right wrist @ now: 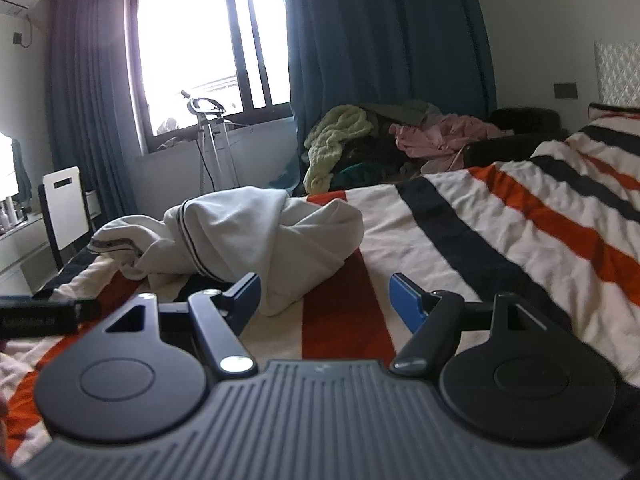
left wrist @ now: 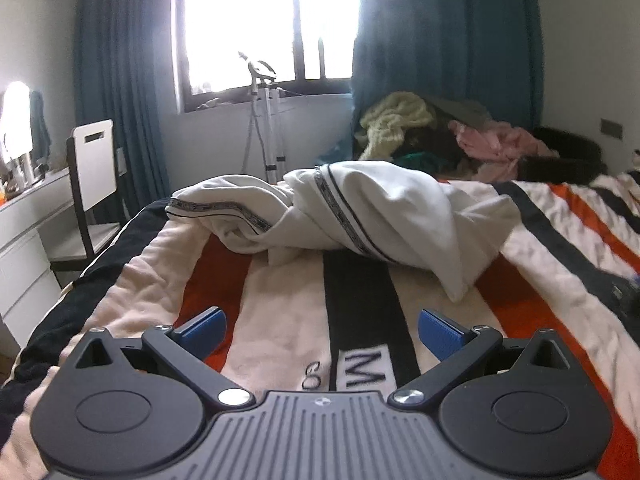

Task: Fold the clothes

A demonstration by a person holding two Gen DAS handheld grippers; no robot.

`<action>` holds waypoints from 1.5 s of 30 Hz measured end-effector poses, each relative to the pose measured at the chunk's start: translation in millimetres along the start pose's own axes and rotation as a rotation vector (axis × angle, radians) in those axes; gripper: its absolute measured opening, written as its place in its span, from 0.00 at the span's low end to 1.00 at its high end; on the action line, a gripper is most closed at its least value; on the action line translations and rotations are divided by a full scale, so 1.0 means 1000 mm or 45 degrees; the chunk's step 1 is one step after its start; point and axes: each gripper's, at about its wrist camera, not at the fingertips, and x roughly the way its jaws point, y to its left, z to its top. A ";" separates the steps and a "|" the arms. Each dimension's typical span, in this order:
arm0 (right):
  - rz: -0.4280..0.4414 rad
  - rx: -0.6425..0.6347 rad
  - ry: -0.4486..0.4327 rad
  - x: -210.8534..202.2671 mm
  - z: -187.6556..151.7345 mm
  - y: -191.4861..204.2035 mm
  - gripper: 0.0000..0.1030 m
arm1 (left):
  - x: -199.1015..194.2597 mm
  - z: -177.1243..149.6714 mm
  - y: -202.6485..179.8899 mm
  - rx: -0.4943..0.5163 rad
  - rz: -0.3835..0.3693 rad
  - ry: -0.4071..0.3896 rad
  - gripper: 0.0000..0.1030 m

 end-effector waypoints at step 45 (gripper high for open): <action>0.041 -0.416 0.064 0.319 0.128 0.197 0.15 | 0.103 -0.016 0.076 -0.193 0.172 -0.019 1.00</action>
